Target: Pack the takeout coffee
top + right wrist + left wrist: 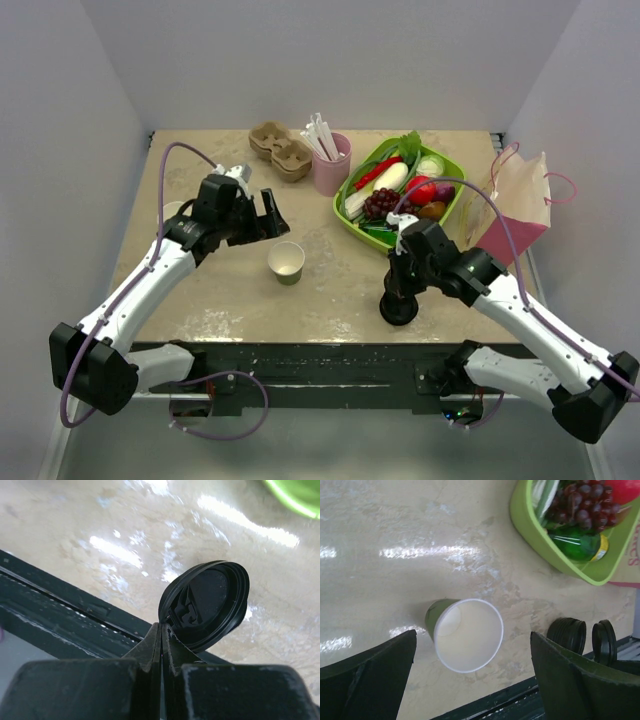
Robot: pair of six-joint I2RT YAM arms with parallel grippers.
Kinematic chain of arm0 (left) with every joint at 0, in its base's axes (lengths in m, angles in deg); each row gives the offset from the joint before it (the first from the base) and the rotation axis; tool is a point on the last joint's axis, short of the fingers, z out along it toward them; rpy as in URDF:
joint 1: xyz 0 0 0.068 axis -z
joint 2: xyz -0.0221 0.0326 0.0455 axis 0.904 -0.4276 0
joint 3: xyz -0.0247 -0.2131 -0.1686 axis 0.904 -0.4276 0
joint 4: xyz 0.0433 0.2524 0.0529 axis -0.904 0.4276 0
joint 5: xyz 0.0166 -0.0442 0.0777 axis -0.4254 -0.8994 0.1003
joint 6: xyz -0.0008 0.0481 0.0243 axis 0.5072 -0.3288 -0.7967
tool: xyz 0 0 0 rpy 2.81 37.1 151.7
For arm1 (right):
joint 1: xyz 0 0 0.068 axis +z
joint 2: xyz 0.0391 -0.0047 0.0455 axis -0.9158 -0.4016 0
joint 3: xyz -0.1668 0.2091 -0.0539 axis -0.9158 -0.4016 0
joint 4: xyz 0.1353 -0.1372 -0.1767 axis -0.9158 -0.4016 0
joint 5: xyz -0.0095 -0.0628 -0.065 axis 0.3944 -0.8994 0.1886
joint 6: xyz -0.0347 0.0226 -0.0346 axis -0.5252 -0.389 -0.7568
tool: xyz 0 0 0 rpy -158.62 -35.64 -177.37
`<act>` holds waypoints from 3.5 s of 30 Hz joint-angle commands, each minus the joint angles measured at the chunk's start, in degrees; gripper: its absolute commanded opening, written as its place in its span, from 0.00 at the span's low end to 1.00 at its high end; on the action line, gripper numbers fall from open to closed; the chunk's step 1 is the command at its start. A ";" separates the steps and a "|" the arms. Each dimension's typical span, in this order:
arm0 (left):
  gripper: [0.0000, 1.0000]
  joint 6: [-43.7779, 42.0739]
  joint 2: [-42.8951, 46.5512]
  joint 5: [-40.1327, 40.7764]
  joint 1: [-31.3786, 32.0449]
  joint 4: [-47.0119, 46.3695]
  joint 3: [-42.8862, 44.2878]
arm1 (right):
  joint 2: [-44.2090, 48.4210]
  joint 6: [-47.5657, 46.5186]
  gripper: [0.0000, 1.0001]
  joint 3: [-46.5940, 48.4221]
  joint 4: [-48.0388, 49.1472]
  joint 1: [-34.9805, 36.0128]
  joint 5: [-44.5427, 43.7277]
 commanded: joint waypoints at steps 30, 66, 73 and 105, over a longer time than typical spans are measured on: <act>1.00 7.01 -6.57 -17.66 2.97 0.55 12.16 | -14.11 -29.01 0.00 23.81 12.53 20.51 -4.23; 0.15 4.47 -12.54 -18.72 5.61 6.40 11.97 | -18.69 -41.48 0.50 23.19 23.34 24.48 -7.58; 0.12 3.32 -15.45 -20.04 5.61 13.29 15.58 | -16.49 -48.52 0.55 18.45 22.20 26.33 -8.19; 0.38 0.69 -9.48 -18.91 5.52 20.14 19.71 | -19.39 -33.24 0.00 18.80 29.31 26.24 4.37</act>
